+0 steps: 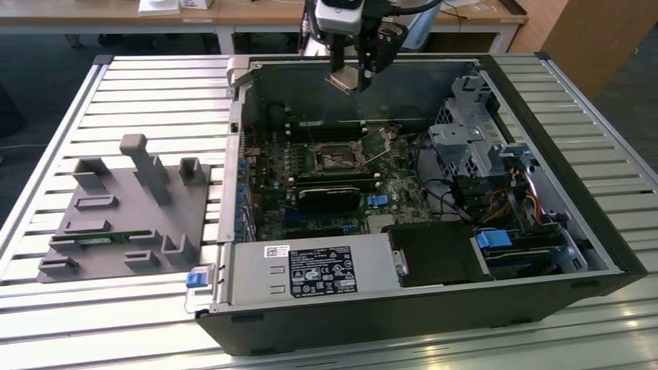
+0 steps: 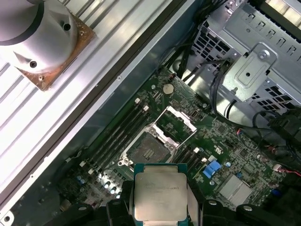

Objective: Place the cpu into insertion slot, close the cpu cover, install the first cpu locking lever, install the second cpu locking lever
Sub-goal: 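Place the cpu into insertion slot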

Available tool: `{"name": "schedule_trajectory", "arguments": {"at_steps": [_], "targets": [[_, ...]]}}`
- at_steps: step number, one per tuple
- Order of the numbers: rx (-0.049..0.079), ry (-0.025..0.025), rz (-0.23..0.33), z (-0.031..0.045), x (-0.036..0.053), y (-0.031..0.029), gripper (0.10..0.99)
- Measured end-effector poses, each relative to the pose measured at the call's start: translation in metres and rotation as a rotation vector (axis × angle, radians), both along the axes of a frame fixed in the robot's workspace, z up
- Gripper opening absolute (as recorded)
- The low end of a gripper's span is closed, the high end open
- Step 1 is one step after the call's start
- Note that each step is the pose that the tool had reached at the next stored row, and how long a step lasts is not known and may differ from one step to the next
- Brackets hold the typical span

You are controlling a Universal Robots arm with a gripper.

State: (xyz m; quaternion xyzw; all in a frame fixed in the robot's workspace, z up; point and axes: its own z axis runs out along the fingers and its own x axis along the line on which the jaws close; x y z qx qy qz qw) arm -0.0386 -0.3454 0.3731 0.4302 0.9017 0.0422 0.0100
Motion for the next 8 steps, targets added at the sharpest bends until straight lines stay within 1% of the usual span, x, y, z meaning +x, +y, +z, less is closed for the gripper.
{"name": "schedule_trajectory", "arguments": {"at_steps": [8], "targets": [[0.0,0.0,-0.052,-0.0002,0.0,0.0,0.541]]}}
